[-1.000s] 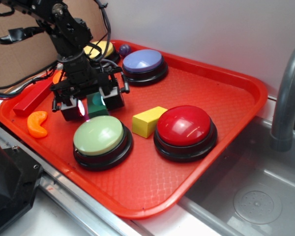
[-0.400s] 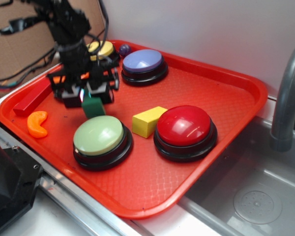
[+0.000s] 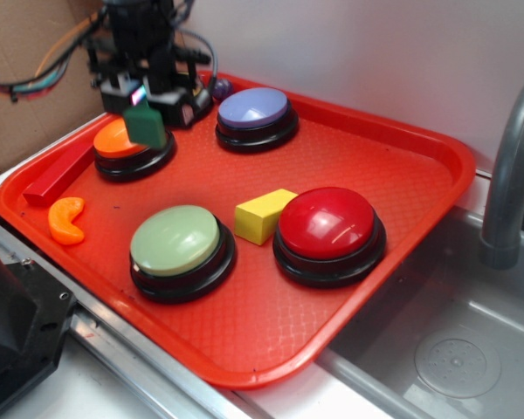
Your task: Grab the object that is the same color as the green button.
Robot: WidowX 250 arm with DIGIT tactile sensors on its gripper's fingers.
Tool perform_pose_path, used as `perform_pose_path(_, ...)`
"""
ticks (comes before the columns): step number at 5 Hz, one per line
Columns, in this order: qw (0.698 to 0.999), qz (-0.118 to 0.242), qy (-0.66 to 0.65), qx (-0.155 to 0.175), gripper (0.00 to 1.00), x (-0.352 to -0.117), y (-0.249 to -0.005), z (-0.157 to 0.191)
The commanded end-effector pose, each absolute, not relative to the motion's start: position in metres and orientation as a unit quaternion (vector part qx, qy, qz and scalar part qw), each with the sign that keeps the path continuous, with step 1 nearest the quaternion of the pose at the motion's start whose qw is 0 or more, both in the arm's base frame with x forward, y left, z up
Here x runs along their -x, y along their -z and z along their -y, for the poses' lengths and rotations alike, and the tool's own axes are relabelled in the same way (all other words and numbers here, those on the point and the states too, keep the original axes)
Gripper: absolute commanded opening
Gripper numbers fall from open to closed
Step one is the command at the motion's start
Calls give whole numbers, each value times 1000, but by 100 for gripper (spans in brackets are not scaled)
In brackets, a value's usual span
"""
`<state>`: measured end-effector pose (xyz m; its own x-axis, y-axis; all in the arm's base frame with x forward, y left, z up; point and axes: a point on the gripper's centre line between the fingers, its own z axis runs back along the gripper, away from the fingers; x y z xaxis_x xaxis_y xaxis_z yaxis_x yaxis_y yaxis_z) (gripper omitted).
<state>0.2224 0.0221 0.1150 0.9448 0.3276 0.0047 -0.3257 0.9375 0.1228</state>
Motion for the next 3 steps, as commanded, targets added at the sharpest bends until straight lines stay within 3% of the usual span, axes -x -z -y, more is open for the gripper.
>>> perform_pose_path(1, 994, 77, -70, -14, 0, -232, -199, -15)
perform_pose_path(2, 994, 98, -39, 10, 0, -227, -206, -14)
perform_pose_path(3, 994, 85, -70, 9, 0, -226, -204, -19)
